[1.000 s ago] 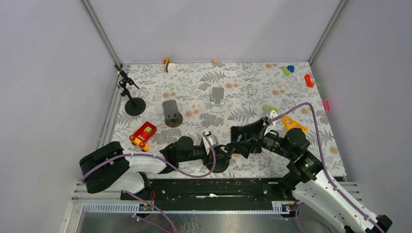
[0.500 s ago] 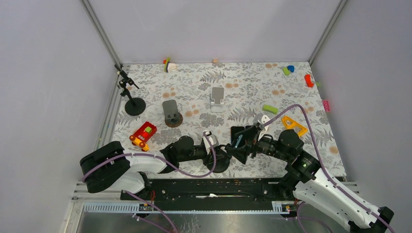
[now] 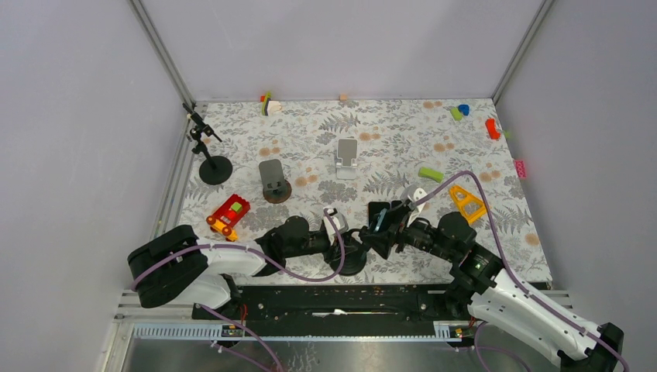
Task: Remove the phone from the phone stand
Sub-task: Adjust the phone at the phone stand.
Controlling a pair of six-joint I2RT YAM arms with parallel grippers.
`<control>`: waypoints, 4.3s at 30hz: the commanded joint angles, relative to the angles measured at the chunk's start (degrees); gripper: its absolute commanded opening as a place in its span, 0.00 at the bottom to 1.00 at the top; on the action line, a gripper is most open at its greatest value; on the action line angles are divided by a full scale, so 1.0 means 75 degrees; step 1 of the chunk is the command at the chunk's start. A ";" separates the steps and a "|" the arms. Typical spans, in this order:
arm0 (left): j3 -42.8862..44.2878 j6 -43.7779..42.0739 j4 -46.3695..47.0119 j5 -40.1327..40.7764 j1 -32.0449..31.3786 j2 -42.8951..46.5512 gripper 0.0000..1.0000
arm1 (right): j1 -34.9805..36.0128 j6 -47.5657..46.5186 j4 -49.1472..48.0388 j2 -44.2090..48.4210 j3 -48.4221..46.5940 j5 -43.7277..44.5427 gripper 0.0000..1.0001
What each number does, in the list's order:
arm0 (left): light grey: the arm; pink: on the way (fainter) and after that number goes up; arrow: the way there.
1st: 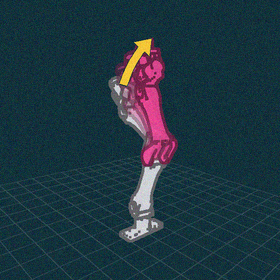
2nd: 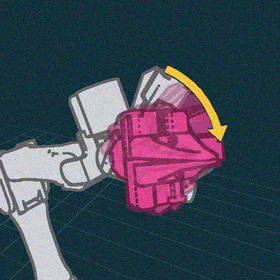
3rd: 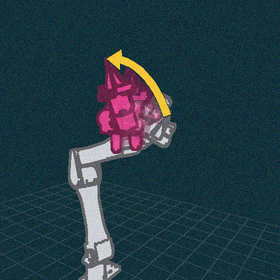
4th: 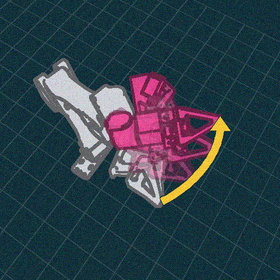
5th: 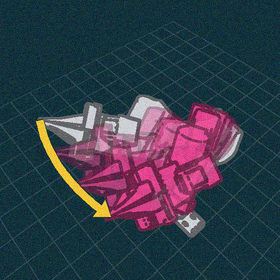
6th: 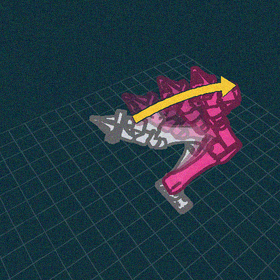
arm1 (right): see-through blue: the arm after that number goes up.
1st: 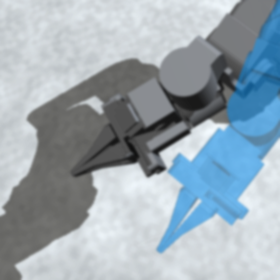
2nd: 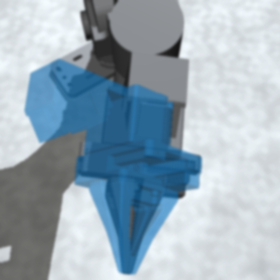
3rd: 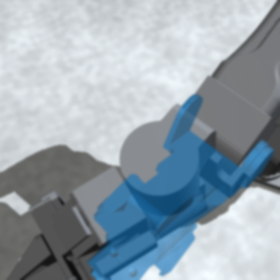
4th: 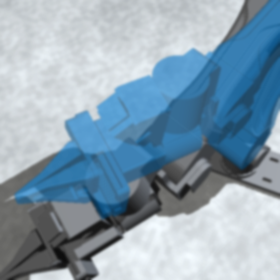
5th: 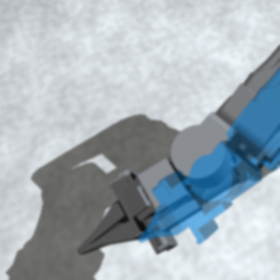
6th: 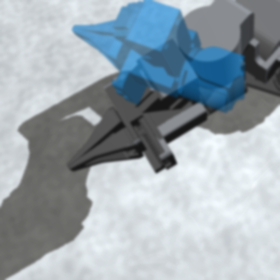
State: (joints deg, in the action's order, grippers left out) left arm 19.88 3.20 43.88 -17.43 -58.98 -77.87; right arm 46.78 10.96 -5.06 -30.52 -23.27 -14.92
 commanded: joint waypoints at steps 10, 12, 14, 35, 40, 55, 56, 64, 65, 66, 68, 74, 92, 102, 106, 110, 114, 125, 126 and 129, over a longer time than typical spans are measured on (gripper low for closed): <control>0.0323 0.0171 -0.1058 -0.0339 -0.0044 -0.0223 0.00 | 0.0073 -0.0956 0.0837 -0.0630 -0.1172 0.0325 0.08; 0.0454 -0.0038 -0.1476 -0.0181 -0.0052 -0.0181 0.00 | 0.0074 -0.1172 0.1600 -0.0905 -0.1734 0.0738 0.03; 0.0617 -0.0282 -0.1936 0.0016 -0.0084 -0.0165 0.00 | 0.0078 -0.1542 0.2160 -0.1169 -0.2219 0.0690 0.00; 0.1206 -0.0703 -0.2593 0.0384 -0.0525 -0.0851 0.00 | 0.0078 -0.3377 0.4402 -0.3371 -0.5225 -0.1206 0.00; 0.1182 -0.0667 -0.2487 0.0382 -0.0582 -0.0966 0.00 | 0.0078 -0.3702 0.4909 -0.3795 -0.5760 -0.1313 0.00; 0.0733 0.0386 -0.1706 0.1386 -0.0620 -0.0049 0.86 | 0.0071 -0.2951 0.3834 -0.2964 -0.4447 -0.1264 0.00; 0.0731 0.0382 -0.1692 0.1398 -0.0620 0.0068 0.97 | 0.0078 -0.2894 0.3752 -0.2844 -0.4326 -0.1281 0.00; 0.0711 0.0234 -0.2001 0.1120 -0.0609 0.1313 0.99 | 0.0078 -0.2869 0.3328 -0.2375 -0.3650 -0.1599 0.00; 0.0686 0.0211 -0.2031 0.1062 -0.0609 0.1507 0.99 | 0.0084 -0.2894 0.3269 -0.2317 -0.3594 -0.1697 0.00; 0.0663 0.0182 -0.2055 0.0996 -0.0609 0.1698 0.98 | 0.0079 -0.2905 0.3212 -0.2274 -0.3552 -0.1781 0.00; 0.0612 0.0111 -0.2085 0.0824 -0.0609 0.2064 0.96 | 0.0086 -0.2914 0.3104 -0.2192 -0.3455 -0.1928 0.01; 0.0723 -0.0218 -0.2300 0.0297 -0.0609 0.2806 0.88 | 0.0081 -0.2955 0.2841 -0.2006 -0.3269 -0.2310 0.04; 0.1951 -0.0637 -0.3090 -0.0690 -0.0548 0.2343 0.70 | 0.0078 -0.2973 0.2437 -0.1824 -0.2990 -0.2677 0.06; 0.2285 -0.0653 -0.3288 -0.0927 -0.0550 0.2097 0.62 | 0.0078 -0.2963 0.2434 -0.1871 -0.2963 -0.2719 0.06; 0.2445 -0.0598 -0.3342 -0.0986 -0.0550 0.2005 0.59 | 0.0078 -0.2962 0.2439 -0.1905 -0.2962 -0.2756 0.06; 0.2533 -0.0586 -0.3348 -0.0958 -0.0550 0.1948 0.58 | 0.0078 -0.2940 0.2439 -0.1939 -0.2956 -0.2811 0.06; 0.2648 -0.0603 -0.3431 -0.0935 -0.0550 0.1875 0.41 | 0.0080 -0.2904 0.2435 -0.1960 -0.2969 -0.2863 0.06; 0.2623 -0.0563 -0.3362 -0.1043 -0.0544 0.1825 0.13 | 0.0078 -0.2838 0.2424 -0.1847 -0.2908 -0.2815 0.22; 0.2567 -0.0589 -0.3329 -0.1073 -0.0539 0.1846 0.10 | 0.0078 -0.2827 0.2424 -0.1829 -0.2914 -0.2748 0.26; 0.2411 -0.0657 -0.3201 -0.1100 -0.0538 0.2000 0.00 | 0.0073 -0.2542 0.2323 -0.1785 -0.2937 -0.2320 0.39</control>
State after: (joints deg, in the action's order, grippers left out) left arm 36.64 -0.75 12.60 -24.67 -63.16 -63.99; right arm 47.07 -12.10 18.15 -45.15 -44.71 -32.77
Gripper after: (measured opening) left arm 0.337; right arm 0.786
